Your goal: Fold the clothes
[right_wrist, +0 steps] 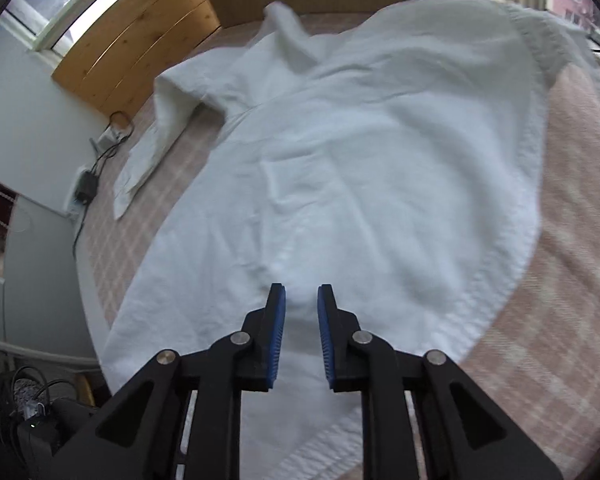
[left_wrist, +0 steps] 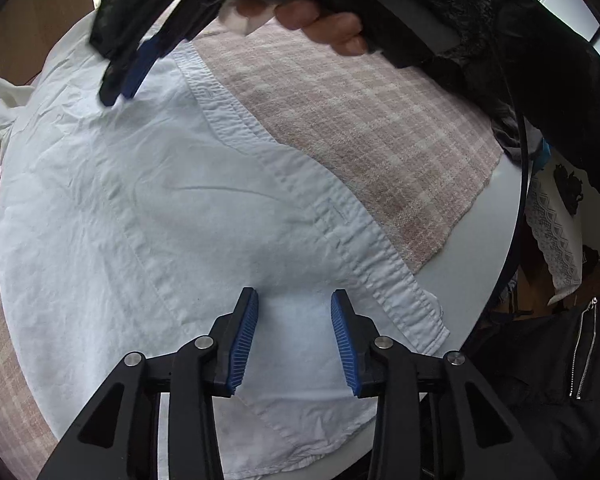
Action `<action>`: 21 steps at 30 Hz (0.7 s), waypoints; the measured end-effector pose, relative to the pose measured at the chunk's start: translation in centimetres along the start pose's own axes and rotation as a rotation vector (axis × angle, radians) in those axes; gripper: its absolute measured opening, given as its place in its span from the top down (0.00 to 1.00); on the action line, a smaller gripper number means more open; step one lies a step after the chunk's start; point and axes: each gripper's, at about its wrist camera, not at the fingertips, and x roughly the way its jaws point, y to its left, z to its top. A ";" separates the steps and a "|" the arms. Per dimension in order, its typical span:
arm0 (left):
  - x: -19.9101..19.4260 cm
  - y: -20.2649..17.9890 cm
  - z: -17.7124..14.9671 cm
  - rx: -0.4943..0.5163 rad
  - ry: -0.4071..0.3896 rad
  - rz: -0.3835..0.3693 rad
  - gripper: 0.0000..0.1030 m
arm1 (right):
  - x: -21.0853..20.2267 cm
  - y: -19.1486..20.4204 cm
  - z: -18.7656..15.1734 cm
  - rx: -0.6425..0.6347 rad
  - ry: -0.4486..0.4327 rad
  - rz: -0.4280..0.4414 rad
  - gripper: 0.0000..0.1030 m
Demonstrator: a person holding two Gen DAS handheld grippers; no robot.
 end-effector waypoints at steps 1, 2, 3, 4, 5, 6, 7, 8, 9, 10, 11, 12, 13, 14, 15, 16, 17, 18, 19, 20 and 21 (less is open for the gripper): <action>-0.1 -0.1 -0.1 0.004 0.000 0.002 0.60 | 0.8 0.5 0.0 -0.014 0.009 -0.028 0.79; -0.1 -0.1 -0.1 0.005 0.004 0.006 0.60 | 0.8 0.4 0.3 -0.017 -0.007 -0.080 0.81; -0.3 0.0 -0.2 -0.003 0.016 0.009 0.60 | 0.9 0.3 0.5 -0.019 -0.024 -0.133 0.81; -0.5 0.3 -0.3 -0.019 0.035 0.011 0.61 | 0.9 0.1 0.8 -0.018 -0.038 -0.187 0.82; -1.0 0.7 -0.4 -0.038 0.044 0.016 0.61 | 0.3 -0.4 0.8 0.009 -0.043 -0.257 0.80; -1.9 1.3 -0.6 -0.060 0.035 0.029 0.61 | -0.3 -0.8 0.9 0.034 -0.046 -0.322 0.80; -3.3 2.2 -1.0 -0.086 0.015 0.045 0.61 | -1.2 -1.2 0.7 0.053 -0.048 -0.341 0.80; -4.8 3.3 -1.4 -0.116 -0.006 0.060 0.61 | -2.4 -1.4 0.3 0.071 -0.058 -0.299 0.80; -6.6 4.6 -1.9 -0.148 -0.026 0.082 0.61 | -3.7 -1.5 0.0 0.089 -0.069 -0.255 0.80; -8.6 6.2 -2.5 -0.183 -0.045 0.112 0.59 | -5.2 -1.6 -0.4 0.115 -0.082 -0.197 0.79; -10.6 7.8 -3.1 -0.217 -0.065 0.141 0.60 | -6.8 -1.6 -0.8 0.139 -0.094 -0.141 0.77; -12.5 9.5 -3.7 -0.251 -0.085 0.171 0.60 | -8.5 -1.5 -1.1 0.155 -0.098 -0.100 0.75; -14.4 11.2 -4.4 -0.282 -0.100 0.208 0.59 | -10.2 -1.1 -1.2 0.157 -0.104 -0.073 0.75; -16.2 13.1 -5.0 -0.309 -0.112 0.254 0.59 | -12.1 -0.6 -1.1 0.148 -0.115 -0.062 0.74; -18.0 15.1 -5.7 -0.341 -0.123 0.292 0.59 | -14.1 0.2 -0.8 0.132 -0.131 -0.071 0.73; -19.6 17.3 -6.4 -0.381 -0.135 0.322 0.59 | -16.0 1.2 -0.4 0.104 -0.156 -0.093 0.72; -20.8 19.4 -7.0 -0.419 -0.147 0.346 0.59 | -17.9 2.2 0.0 0.077 -0.182 -0.115 0.69; -22.0 21.5 -7.5 -0.451 -0.159 0.365 0.59 | -19.9 3.2 0.5 0.049 -0.207 -0.135 0.63; -23.1 23.6 -8.0 -0.483 -0.171 0.384 0.59 | -21.9 3.8 1.3 0.017 -0.227 -0.139 0.60; -23.7 25.5 -8.5 -0.510 -0.177 0.405 0.57 | -23.2 4.6 2.2 -0.008 -0.247 -0.137 0.55; -23.6 27.4 -8.8 -0.529 -0.173 0.428 0.56 | -24.0 5.5 3.0 -0.022 -0.268 -0.143 0.51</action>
